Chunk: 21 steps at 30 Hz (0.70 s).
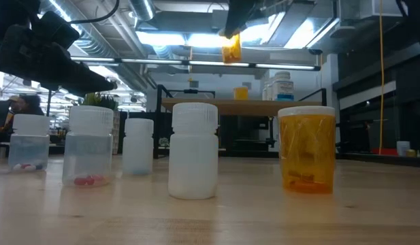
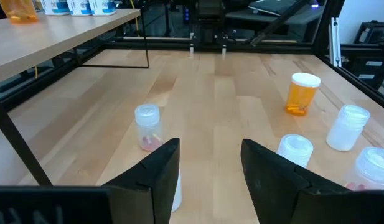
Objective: Pick and place medicine bottles onto shelf by color
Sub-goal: Put the top orange pill bottle on the shelf aligned with the other orange pill bottle
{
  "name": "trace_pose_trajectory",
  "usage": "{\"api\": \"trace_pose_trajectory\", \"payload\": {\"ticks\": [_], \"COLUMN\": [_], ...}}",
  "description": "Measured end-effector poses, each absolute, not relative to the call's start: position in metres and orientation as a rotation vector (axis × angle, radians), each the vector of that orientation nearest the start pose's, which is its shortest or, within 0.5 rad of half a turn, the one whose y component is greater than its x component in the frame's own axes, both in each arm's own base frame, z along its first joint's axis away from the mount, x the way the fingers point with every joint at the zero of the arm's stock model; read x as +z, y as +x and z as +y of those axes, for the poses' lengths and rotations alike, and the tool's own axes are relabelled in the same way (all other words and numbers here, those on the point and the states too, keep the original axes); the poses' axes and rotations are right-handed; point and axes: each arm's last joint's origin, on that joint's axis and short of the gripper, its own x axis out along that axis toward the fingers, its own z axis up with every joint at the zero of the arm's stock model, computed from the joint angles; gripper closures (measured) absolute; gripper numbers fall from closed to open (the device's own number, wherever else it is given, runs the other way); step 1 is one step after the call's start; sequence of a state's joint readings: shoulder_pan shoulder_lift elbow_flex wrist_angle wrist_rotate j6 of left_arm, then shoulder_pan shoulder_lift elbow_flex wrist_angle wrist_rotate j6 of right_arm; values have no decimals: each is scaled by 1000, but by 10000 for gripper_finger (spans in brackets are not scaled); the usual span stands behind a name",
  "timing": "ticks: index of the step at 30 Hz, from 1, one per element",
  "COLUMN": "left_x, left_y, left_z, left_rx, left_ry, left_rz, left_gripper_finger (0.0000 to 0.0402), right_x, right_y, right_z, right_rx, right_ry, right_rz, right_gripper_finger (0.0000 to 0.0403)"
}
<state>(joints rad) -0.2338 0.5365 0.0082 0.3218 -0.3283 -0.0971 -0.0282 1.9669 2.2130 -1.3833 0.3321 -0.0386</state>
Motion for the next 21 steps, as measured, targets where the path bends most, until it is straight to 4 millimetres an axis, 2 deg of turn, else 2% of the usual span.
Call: {"api": "trace_pose_trajectory", "payload": {"ticks": [4,7,10,15,21], "left_x": [147,147,147,147,147], "left_y": [127,127,127,127,127], "left_z": [-21,-21,-21,-21,-21], "left_rx": [104,104,104,104,103], "left_ry": [-39,-37,-37,-37,-37], "left_rz": [194,194,194,194,194], "left_gripper_finger": [237,237,237,237,237], "right_x": [399,401,404,418,447], "right_y": [373,361,346,325,296], "right_z": [-64,-103,-131,-148,-141], "right_rx": [-368,-439,-462,-389,-343], "right_ry": [-197,-116,-30,21,28], "right_rz": [1116,1141,1144,1094,991], "right_gripper_finger": [196,196,195,196,196]}}
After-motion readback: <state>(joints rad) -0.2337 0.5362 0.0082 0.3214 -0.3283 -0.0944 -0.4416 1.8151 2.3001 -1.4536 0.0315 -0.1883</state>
